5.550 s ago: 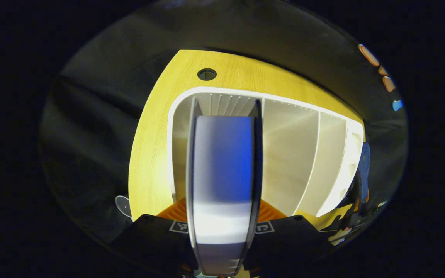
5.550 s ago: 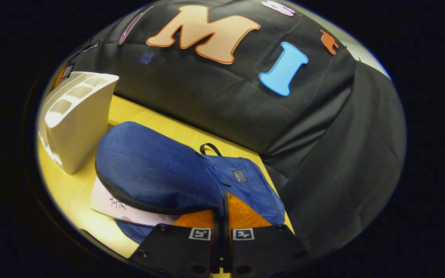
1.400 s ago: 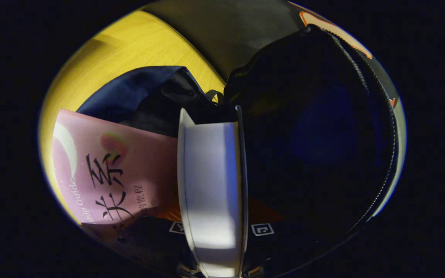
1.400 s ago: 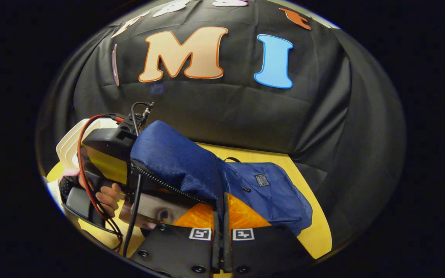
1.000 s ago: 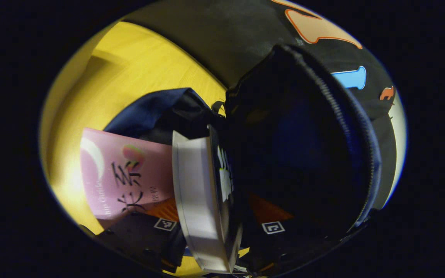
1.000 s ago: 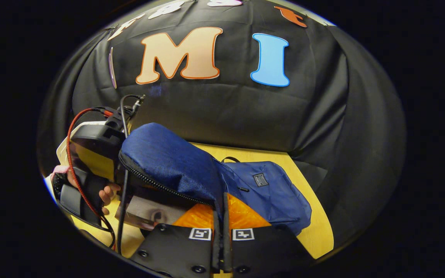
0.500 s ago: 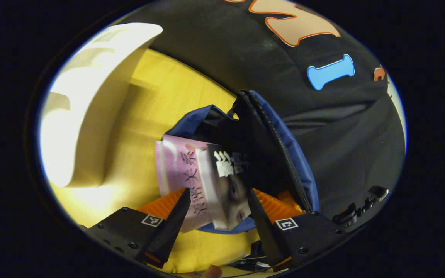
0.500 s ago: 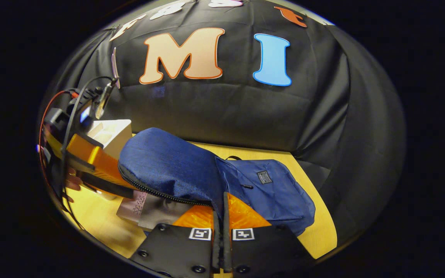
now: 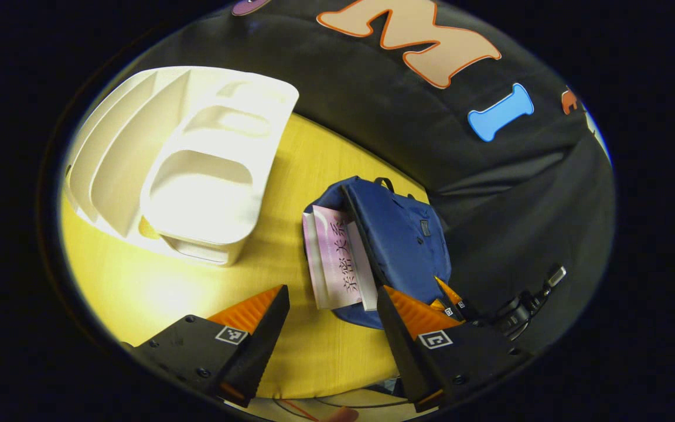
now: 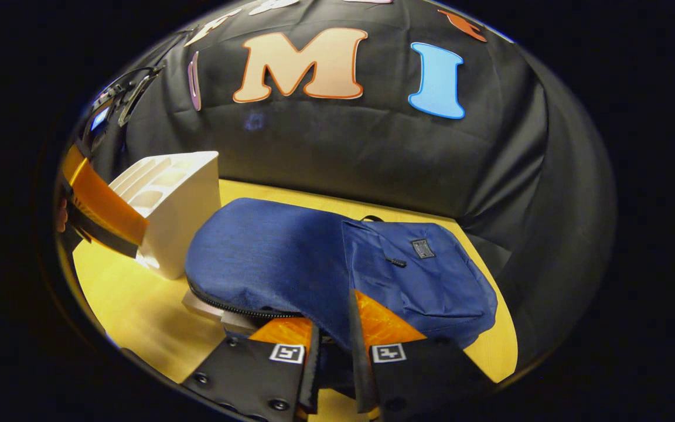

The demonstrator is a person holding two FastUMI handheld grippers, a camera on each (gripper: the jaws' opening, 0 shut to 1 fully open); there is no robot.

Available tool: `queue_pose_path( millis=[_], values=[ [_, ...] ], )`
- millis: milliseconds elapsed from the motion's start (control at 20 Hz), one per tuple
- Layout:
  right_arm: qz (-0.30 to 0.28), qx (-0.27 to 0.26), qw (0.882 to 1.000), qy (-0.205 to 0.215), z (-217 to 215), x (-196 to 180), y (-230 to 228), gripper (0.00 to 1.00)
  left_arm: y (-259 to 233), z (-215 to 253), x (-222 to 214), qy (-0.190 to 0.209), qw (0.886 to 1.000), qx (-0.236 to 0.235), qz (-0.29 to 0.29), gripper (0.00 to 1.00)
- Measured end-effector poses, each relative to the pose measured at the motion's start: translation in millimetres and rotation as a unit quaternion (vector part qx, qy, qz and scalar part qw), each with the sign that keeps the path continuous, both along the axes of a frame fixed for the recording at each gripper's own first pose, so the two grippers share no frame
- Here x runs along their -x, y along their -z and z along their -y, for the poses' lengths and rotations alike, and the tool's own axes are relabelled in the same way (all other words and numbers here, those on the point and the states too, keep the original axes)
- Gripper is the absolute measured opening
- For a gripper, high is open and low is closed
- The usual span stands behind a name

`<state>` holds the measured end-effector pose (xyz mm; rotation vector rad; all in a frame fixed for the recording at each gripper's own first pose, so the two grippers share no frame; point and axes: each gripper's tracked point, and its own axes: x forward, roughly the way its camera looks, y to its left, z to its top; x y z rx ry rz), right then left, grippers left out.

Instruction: Open the schoolbag, grab two books from the bookshelf and put them into the schoolbag.

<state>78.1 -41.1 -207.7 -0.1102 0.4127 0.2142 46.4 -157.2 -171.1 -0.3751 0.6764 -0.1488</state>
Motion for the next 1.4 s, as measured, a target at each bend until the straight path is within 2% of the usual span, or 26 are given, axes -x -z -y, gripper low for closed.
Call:
queue_pose_path(
  millis=[100, 250, 450, 600, 650, 700, 900, 950, 1000, 1050, 1150, 1250, 1350, 1400],
  values=[
    [-0.002, 0.009, 1.0, 0.005, 1.5, 6.6, 2.3, 0.42, -4.5, -14.5, 4.6, -0.012, 1.0, -0.007, 0.005, 0.89],
    [-0.018, 0.007, 1.0, 0.005, -1.7, 25.6, 8.3, 0.7, -9.6, -30.4, 9.1, -0.023, 1.0, -0.006, 0.009, 0.9],
    [-0.023, 0.011, 1.0, 0.014, -6.2, 53.1, 7.4, 0.91, -21.3, -52.3, 17.8, -0.034, 0.999, -0.016, 0.021, 0.89],
    [-0.026, -0.014, 0.999, 0.022, -17.7, 70.4, -2.5, 0.92, -35.7, -73.1, 23.4, -0.046, 0.997, -0.045, 0.035, 0.9],
    [-0.024, -0.022, 0.999, 0.024, -22.7, 73.8, -9.2, 0.95, -42.1, -81.0, 25.5, -0.05, 0.996, -0.063, 0.041, 0.9],
    [-0.017, -0.029, 0.999, 0.025, -28.0, 77.5, -18.4, 1.0, -49.7, -89.5, 28.9, -0.055, 0.994, -0.085, 0.048, 0.9],
    [0.031, -0.057, 0.998, 0.018, -50.0, 82.3, -74.5, 1.0, -94.3, -111.0, 35.7, -0.075, 0.981, -0.144, 0.102, 0.89],
    [0.049, -0.065, 0.997, 0.012, -56.8, 80.7, -93.0, 1.0, -105.6, -114.8, 36.4, -0.079, 0.977, -0.158, 0.118, 0.89],
    [0.067, -0.07, 0.995, 0.007, -61.2, 79.9, -110.8, 0.95, -116.2, -122.2, 36.5, -0.088, 0.971, -0.177, 0.136, 0.89],
    [0.086, -0.075, 0.993, 0.004, -63.6, 79.2, -127.3, 1.0, -127.7, -129.3, 37.1, -0.094, 0.963, -0.201, 0.154, 0.89],
    [0.119, -0.086, 0.989, -0.002, -70.5, 78.6, -157.5, 0.95, -147.0, -141.1, 40.9, -0.107, 0.944, -0.253, 0.184, 0.89],
    [0.146, -0.098, 0.984, -0.009, -77.2, 79.2, -180.4, 0.95, -164.1, -144.8, 46.8, -0.106, 0.929, -0.288, 0.205, 0.89],
    [0.168, -0.107, 0.98, -0.009, -82.0, 81.0, -198.1, 0.93, -173.6, -142.9, 49.6, -0.098, 0.924, -0.298, 0.219, 0.89],
    [0.176, -0.111, 0.978, -0.008, -84.3, 81.8, -203.8, 0.92, -173.8, -141.1, 51.3, -0.09, 0.926, -0.293, 0.221, 0.92]
  ],
)
